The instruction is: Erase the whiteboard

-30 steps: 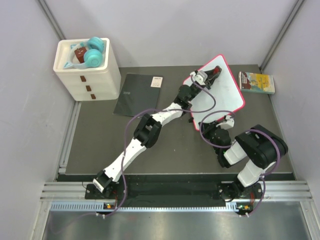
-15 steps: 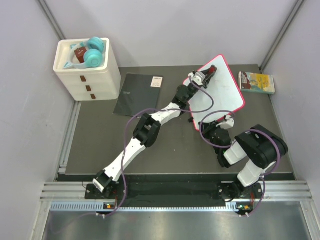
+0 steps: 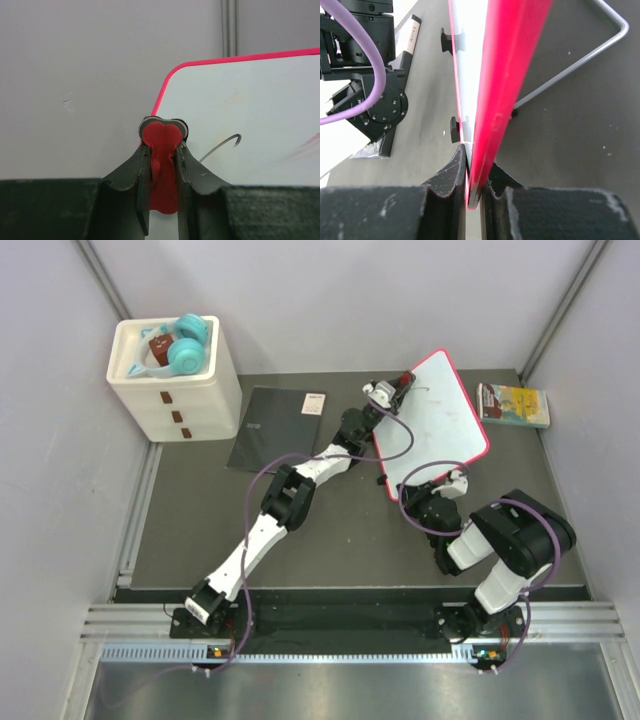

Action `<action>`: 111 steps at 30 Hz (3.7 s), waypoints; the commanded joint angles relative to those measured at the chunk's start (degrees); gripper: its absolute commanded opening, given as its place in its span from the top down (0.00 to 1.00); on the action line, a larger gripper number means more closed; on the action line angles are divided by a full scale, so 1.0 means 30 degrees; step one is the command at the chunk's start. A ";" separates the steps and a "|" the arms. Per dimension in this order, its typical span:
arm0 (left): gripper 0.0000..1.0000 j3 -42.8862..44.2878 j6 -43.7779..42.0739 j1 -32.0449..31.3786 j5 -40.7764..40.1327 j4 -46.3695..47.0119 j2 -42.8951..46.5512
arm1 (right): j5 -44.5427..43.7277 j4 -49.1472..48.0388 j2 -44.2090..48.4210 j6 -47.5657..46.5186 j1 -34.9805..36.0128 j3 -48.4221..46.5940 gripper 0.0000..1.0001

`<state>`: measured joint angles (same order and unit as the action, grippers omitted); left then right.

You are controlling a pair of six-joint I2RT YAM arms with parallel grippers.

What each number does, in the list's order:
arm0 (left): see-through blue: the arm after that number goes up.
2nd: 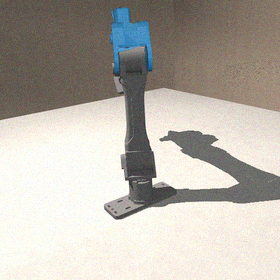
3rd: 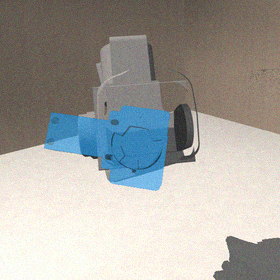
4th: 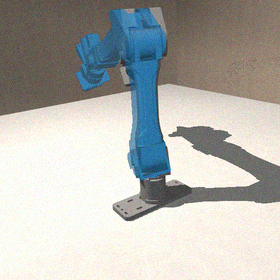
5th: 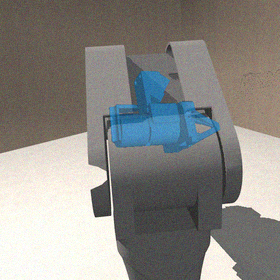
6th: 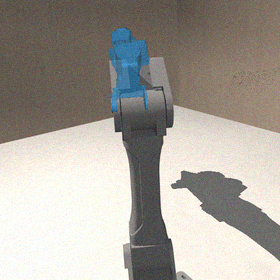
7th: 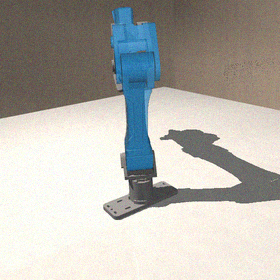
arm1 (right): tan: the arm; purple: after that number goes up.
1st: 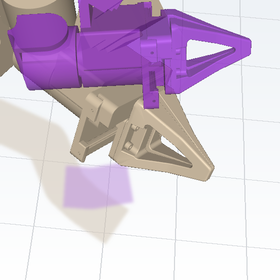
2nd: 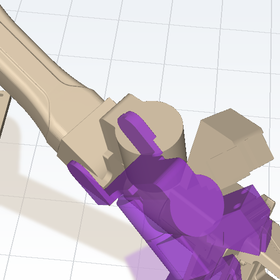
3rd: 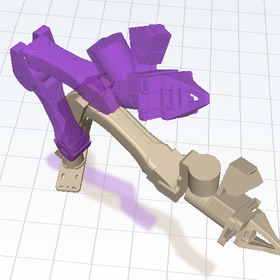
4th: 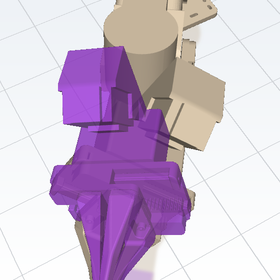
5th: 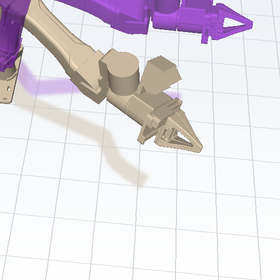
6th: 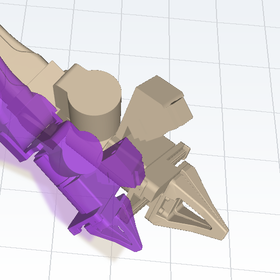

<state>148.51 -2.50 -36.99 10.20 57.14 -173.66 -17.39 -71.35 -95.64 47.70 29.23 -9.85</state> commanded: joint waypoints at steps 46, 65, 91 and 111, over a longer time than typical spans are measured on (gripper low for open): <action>1.00 -1.3235 -0.0367 0.0905 0.1610 0.3482 0.9226 | 0.5532 0.2750 -0.7408 -0.1575 0.6017 0.3018 1.00; 1.00 -0.1631 0.1186 -0.1262 0.3253 -0.1208 0.2839 | 0.5268 0.3012 -0.7292 -0.1692 0.6163 0.2989 1.00; 1.00 -0.1719 0.1214 -0.0473 0.0615 -0.1528 0.1463 | 0.5063 0.3950 -0.7292 -0.1751 0.6222 0.2667 1.00; 1.00 -0.1282 0.2124 -0.0912 0.1293 0.0025 0.1932 | 0.5034 0.4389 -0.7204 -0.1780 0.6251 0.2520 1.00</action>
<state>142.39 3.60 -36.91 13.50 56.47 -169.62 -23.94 -86.98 -110.78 47.24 43.03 -7.09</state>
